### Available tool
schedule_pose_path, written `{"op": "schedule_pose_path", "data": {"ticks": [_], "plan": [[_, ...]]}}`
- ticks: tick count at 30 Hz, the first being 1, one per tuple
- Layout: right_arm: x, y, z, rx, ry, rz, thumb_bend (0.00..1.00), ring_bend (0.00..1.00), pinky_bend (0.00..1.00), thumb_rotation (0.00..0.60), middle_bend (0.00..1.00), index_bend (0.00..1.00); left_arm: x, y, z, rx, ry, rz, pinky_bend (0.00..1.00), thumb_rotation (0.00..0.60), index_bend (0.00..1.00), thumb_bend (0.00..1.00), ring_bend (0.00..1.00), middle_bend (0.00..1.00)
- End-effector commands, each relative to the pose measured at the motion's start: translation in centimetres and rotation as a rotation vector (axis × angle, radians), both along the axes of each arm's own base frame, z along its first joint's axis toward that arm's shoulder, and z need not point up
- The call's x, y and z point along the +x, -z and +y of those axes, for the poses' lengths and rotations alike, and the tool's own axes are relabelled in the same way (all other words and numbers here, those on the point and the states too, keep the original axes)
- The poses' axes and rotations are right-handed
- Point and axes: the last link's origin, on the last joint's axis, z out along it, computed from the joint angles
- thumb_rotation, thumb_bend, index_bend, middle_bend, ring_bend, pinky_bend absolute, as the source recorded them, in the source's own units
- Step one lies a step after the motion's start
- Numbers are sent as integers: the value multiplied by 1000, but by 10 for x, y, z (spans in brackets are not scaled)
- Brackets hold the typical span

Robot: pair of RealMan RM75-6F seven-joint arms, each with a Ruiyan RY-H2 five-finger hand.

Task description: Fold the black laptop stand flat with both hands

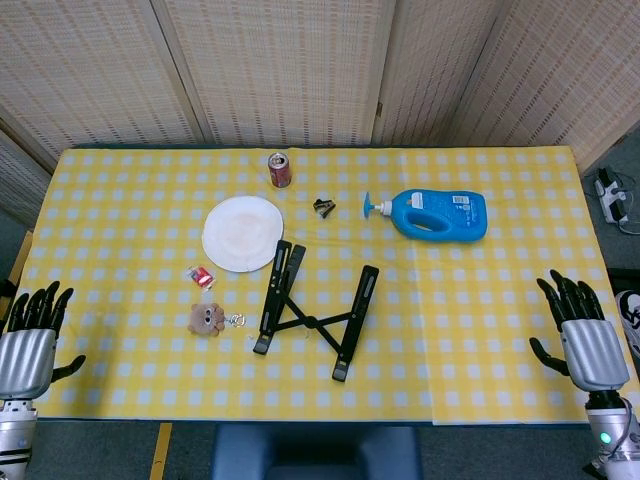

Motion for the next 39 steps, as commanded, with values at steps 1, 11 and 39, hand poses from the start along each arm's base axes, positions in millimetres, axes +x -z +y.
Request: {"op": "schedule_pose_path", "data": {"ticks": [1, 11, 39], "plan": [[1, 0, -1, 3, -2, -4, 335, 0, 0, 600, 0, 0, 0, 1, 0, 5, 16, -2, 0, 600, 0, 134, 0, 0], [4, 2, -2, 37, -12, -69, 335, 0, 0, 600, 0, 0, -1, 1, -2, -1, 4, 2, 0, 600, 0, 134, 0, 0], [90, 108, -87, 564, -31, -622, 510, 89, 0, 600, 62, 0, 5, 5, -3, -59, 11, -40, 0, 600, 0, 135, 0, 0]]}}
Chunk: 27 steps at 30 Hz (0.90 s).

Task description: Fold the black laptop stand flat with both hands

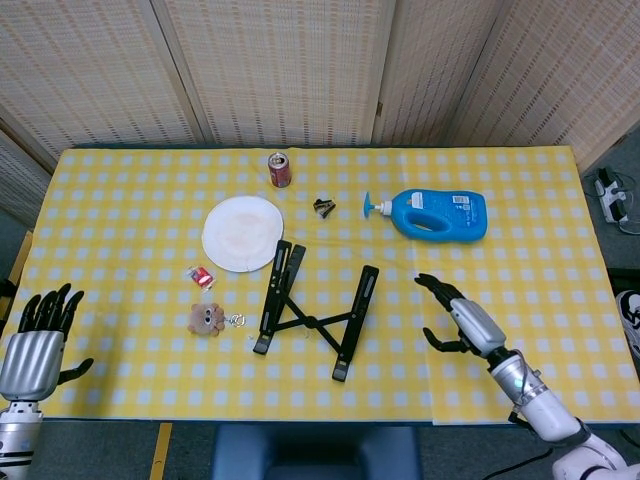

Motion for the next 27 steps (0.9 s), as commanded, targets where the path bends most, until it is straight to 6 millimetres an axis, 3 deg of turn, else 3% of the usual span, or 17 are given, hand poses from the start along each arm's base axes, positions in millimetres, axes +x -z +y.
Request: {"op": "schedule_pose_path", "data": {"ticks": [1, 17, 27], "plan": [[14, 20, -13, 53, 2, -39, 510, 89, 0, 600, 62, 0, -1, 1, 0, -11, -4, -10, 0, 600, 0, 135, 0, 0], [50, 55, -44, 104, 15, -209, 511, 65, 0, 600, 24, 0, -1, 1, -1, -23, -2, -19, 0, 600, 0, 134, 0, 0], [63, 64, -47, 165, 20, -420, 517, 84, 0, 600, 46, 0, 1, 1, -1, -29, -2, -21, 0, 600, 0, 135, 0, 0]]}}
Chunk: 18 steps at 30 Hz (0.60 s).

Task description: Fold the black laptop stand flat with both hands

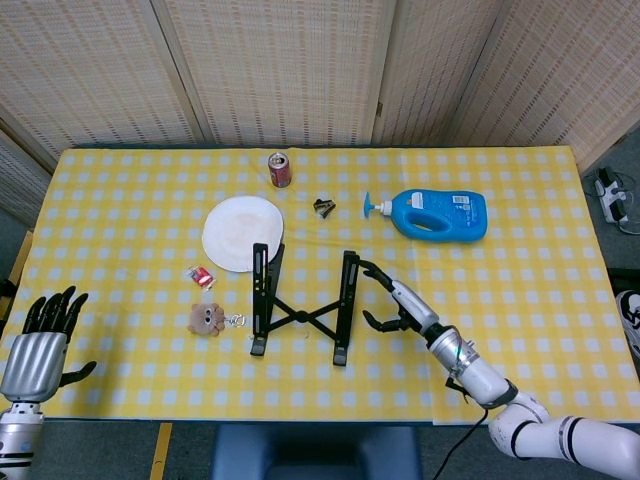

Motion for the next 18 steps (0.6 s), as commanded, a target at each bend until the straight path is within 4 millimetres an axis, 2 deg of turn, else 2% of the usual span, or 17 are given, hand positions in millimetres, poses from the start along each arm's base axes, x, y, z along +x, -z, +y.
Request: {"op": "schedule_pose_path", "data": {"ticks": [1, 8, 18], "plan": [[5, 4, 1, 16, -26, -85, 517, 88, 0, 600, 53, 0, 1, 1, 0, -5, 3, -7, 0, 600, 0, 135, 0, 0], [2, -4, 14, 18, -127, -172, 517, 140, 0, 600, 87, 0, 6, 8, 7, -67, 35, -84, 0, 600, 0, 135, 0, 0], [-10, -12, 44, 61, -231, -167, 517, 156, 0, 600, 104, 0, 30, 32, 41, -243, 139, -221, 0, 600, 0, 135, 13, 18]]}}
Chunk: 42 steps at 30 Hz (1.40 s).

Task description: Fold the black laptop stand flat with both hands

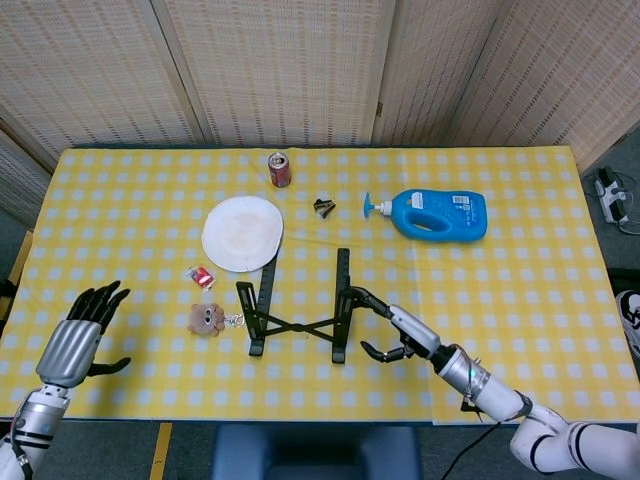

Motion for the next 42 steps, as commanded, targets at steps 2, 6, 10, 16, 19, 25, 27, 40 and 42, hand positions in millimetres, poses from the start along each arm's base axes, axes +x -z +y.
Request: {"op": "schedule_pose_path", "data": {"ticks": [2, 6, 10, 16, 19, 25, 27, 40, 42], "plan": [[-5, -2, 12, 11, -32, 8, 517, 157, 0, 600, 104, 0, 14, 16, 18, -83, 53, -66, 0, 600, 0, 133, 17, 20], [-7, -3, 21, 17, -55, 5, 517, 169, 0, 600, 108, 0, 22, 27, 27, -131, 67, -94, 0, 600, 0, 130, 23, 24], [-7, -4, 28, 30, -73, 5, 517, 169, 0, 600, 109, 0, 29, 35, 31, -158, 85, -96, 0, 600, 8, 130, 24, 26], [-4, -1, 29, 45, -89, 21, 517, 175, 0, 600, 109, 0, 32, 40, 31, -169, 86, -108, 0, 600, 24, 130, 25, 30], [-1, 1, 29, 48, -98, 23, 517, 189, 0, 600, 113, 0, 30, 40, 30, -165, 80, -112, 0, 600, 27, 130, 25, 32], [3, -4, 29, -24, -151, 59, 517, 198, 0, 600, 116, 0, 25, 36, 26, -152, 71, -112, 0, 600, 32, 131, 27, 35], [5, -6, 29, -53, -163, 72, 518, 198, 0, 600, 121, 0, 25, 36, 25, -149, 70, -114, 0, 600, 33, 130, 28, 37], [24, 22, 13, -13, -109, 24, 517, 266, 26, 600, 213, 112, 22, 35, 21, -142, 61, -124, 0, 600, 33, 131, 35, 40], [26, 28, 13, 37, -67, -7, 517, 274, 34, 600, 225, 134, 21, 34, 21, -141, 59, -124, 0, 600, 33, 131, 36, 40]]}}
